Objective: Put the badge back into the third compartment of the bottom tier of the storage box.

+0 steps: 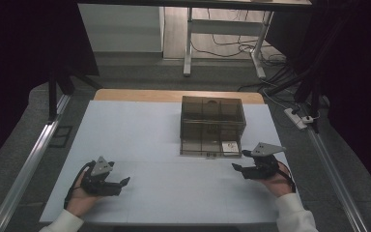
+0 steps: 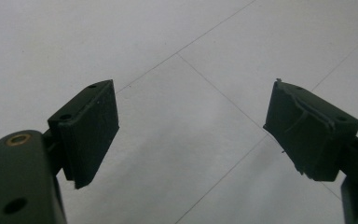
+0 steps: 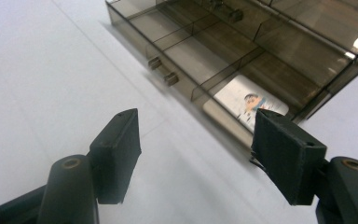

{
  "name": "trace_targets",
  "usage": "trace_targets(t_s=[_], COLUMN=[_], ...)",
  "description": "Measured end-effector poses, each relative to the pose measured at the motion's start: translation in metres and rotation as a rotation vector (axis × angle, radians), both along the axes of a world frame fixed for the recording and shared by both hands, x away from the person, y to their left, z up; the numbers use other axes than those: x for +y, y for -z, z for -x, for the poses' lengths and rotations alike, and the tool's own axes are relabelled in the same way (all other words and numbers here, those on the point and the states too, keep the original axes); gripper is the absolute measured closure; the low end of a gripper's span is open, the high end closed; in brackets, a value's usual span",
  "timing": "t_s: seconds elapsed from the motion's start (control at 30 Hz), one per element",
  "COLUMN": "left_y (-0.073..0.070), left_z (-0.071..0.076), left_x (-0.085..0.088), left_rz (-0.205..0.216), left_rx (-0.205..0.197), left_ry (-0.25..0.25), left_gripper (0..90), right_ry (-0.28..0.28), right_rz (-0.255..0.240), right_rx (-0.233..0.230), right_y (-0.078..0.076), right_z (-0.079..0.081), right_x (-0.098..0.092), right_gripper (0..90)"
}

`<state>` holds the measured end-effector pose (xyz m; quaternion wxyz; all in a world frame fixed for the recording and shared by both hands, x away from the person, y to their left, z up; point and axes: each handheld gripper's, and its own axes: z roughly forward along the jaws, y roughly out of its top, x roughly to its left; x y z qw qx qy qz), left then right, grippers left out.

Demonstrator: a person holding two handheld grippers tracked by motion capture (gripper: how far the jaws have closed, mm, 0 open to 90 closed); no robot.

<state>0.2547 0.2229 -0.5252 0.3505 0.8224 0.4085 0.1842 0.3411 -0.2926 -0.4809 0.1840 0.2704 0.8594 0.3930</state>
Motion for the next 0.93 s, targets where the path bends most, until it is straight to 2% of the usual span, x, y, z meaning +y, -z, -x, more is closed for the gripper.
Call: trace_targets(t_s=[0.3,0.47,0.57,0.93], left_y=[0.0,-0.001,-0.001,-0.002], left_z=[0.001,0.003,0.004,0.004], left_x=[0.0,0.0,0.0,0.0], left_rz=[0.006,0.014,0.015,0.021], left_rx=[0.001,0.003,0.003,0.004], left_ry=[0.001,0.001,0.0,0.001], left_gripper=[17.0,17.0,16.9,16.9], right_ry=[0.029,0.057,0.058,0.064], right_rz=[-0.063,-0.087,-0.076,-0.071], right_rx=[-0.02,-0.017,-0.005,-0.023], right_y=[0.004,0.016,0.021,0.02], right_z=[0.022,0.028,0.027,0.027], right_x=[-0.013,-0.02,-0.021,-0.021], right_gripper=[31.7,31.7,31.7,31.7])
